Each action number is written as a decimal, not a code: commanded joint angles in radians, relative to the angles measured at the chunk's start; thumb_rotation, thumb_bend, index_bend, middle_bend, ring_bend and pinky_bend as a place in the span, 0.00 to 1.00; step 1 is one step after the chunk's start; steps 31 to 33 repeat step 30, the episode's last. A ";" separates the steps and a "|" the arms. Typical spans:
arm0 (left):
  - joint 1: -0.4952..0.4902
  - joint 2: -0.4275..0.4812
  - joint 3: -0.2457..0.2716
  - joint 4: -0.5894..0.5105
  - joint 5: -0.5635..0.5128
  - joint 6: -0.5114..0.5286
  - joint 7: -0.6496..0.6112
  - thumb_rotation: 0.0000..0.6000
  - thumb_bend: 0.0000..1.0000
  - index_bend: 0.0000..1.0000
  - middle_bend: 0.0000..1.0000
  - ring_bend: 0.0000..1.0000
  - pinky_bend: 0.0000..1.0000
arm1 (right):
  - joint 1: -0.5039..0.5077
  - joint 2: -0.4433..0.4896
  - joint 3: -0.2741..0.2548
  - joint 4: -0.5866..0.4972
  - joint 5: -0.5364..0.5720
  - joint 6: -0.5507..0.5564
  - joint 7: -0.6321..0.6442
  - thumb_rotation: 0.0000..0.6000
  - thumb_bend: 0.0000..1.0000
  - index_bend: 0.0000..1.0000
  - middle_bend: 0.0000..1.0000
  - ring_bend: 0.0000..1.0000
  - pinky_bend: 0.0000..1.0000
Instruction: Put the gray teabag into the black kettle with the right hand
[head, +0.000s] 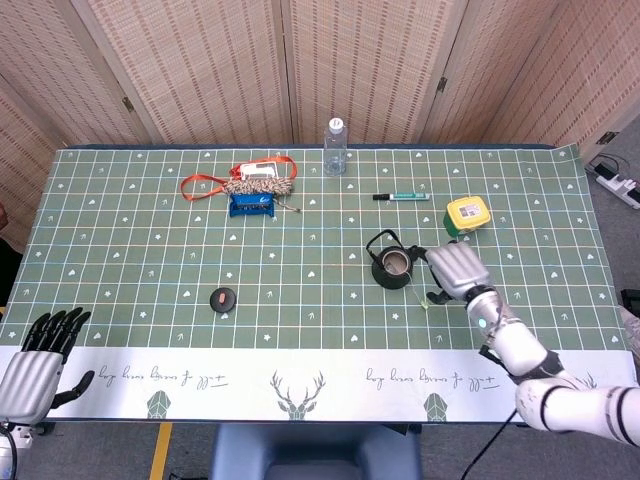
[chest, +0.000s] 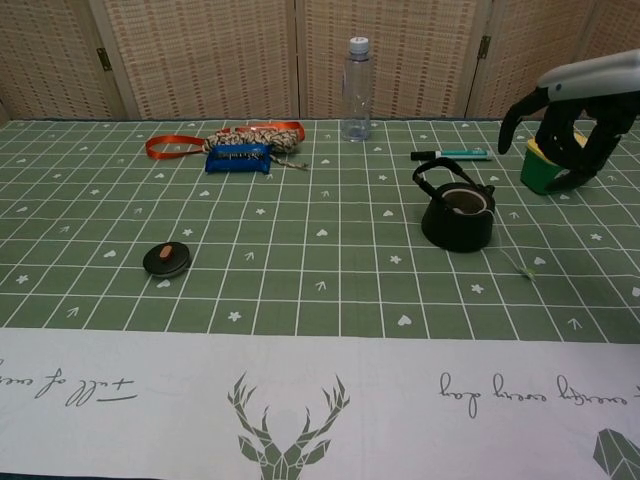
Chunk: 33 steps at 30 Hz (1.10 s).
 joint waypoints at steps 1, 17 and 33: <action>0.001 -0.004 0.000 -0.002 0.000 0.000 0.011 1.00 0.29 0.00 0.03 0.00 0.01 | -0.138 0.107 -0.029 -0.115 -0.213 0.133 0.068 1.00 0.29 0.28 0.67 0.58 0.27; 0.021 -0.002 0.023 -0.034 0.066 0.053 0.032 1.00 0.29 0.00 0.03 0.00 0.01 | -0.677 -0.237 -0.183 0.277 -0.782 0.758 0.083 1.00 0.29 0.00 0.00 0.00 0.00; 0.038 0.007 0.038 -0.044 0.107 0.087 0.031 1.00 0.29 0.00 0.03 0.00 0.01 | -0.700 -0.211 -0.134 0.269 -0.793 0.677 0.112 1.00 0.28 0.00 0.00 0.00 0.00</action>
